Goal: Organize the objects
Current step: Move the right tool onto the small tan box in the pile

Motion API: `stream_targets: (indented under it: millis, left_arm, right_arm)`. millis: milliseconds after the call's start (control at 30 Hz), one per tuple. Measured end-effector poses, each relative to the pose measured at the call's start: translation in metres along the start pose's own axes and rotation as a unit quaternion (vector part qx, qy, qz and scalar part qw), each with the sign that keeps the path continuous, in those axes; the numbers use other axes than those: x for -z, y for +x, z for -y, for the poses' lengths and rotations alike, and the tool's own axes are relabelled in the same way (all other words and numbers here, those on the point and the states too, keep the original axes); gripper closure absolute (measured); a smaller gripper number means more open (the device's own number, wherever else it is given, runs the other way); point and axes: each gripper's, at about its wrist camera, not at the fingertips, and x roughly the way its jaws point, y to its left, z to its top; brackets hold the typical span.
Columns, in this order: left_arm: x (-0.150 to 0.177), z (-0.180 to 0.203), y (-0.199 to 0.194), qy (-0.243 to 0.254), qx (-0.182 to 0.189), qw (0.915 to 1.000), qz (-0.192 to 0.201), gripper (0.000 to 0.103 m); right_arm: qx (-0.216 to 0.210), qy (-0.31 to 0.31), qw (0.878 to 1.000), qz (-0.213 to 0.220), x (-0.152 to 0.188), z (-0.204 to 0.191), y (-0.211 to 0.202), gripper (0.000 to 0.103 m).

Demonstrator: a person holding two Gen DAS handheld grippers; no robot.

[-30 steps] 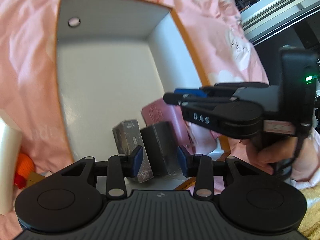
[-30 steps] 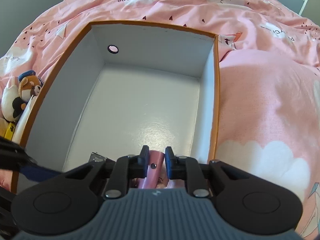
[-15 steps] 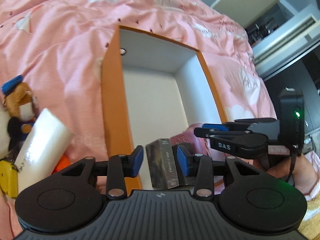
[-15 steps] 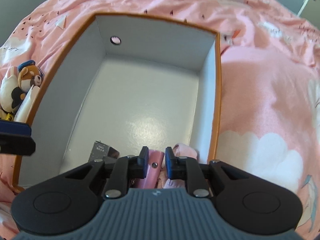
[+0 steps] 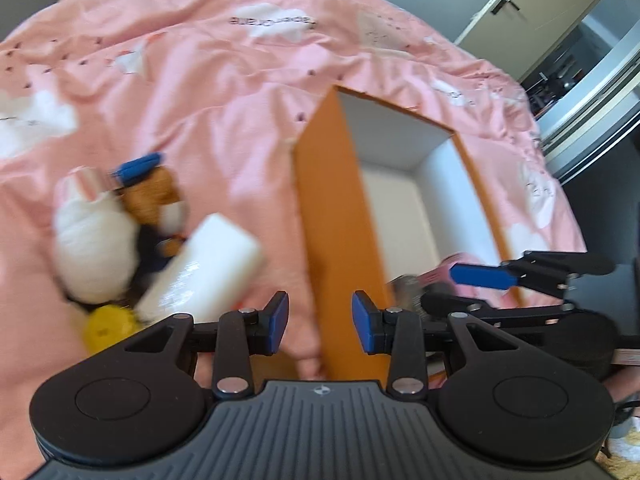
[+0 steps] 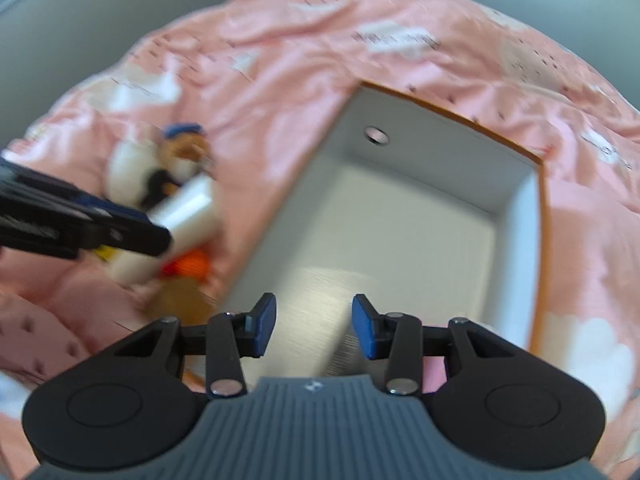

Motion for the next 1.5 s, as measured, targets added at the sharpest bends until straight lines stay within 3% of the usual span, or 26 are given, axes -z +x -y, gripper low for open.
stream_targets:
  millis: [133, 267, 567, 733, 1033, 1300, 1400, 1500]
  left_arm:
    - [0.012, -0.019, -0.012, 0.003, -0.019, 0.9998, 0.002, 0.06]
    - [0.025, -0.032, -0.019, 0.008, -0.039, 0.9992, 0.0, 0.06]
    - [0.06, -0.046, -0.006, 0.041, -0.076, 0.9958, -0.031, 0.06]
    - [0.078, -0.047, 0.001, 0.072, -0.116, 0.9903, -0.027, 0.061]
    - [0.084, -0.049, 0.007, 0.092, -0.124, 0.9878, -0.018, 0.061]
    - [0.082, -0.056, 0.005, 0.076, -0.113, 0.9906, -0.014, 0.062]
    - [0.083, -0.057, 0.004, 0.075, -0.111, 0.9909, -0.013, 0.064]
    - [0.082, -0.058, 0.004, 0.077, -0.11, 0.9908, -0.016, 0.064]
  right_arm:
    - [-0.027, 0.003, 0.998, 0.048, 0.003, -0.035, -0.013, 0.059]
    - [-0.028, -0.003, 0.996, 0.079, 0.013, -0.07, -0.018, 0.059]
    - [0.018, -0.054, 0.996, 0.072, 0.046, -0.125, 0.017, 0.048]
    - [0.05, -0.096, 0.992, 0.062, 0.054, -0.139, 0.042, 0.041]
    - [0.095, -0.157, 0.981, 0.058, 0.058, -0.153, 0.064, 0.031]
    - [0.107, -0.182, 0.976, 0.061, 0.06, -0.157, 0.066, 0.035]
    - [0.12, -0.199, 0.969, 0.083, 0.059, -0.163, 0.058, 0.036]
    - [0.103, -0.207, 0.969, 0.084, 0.057, -0.167, 0.054, 0.04]
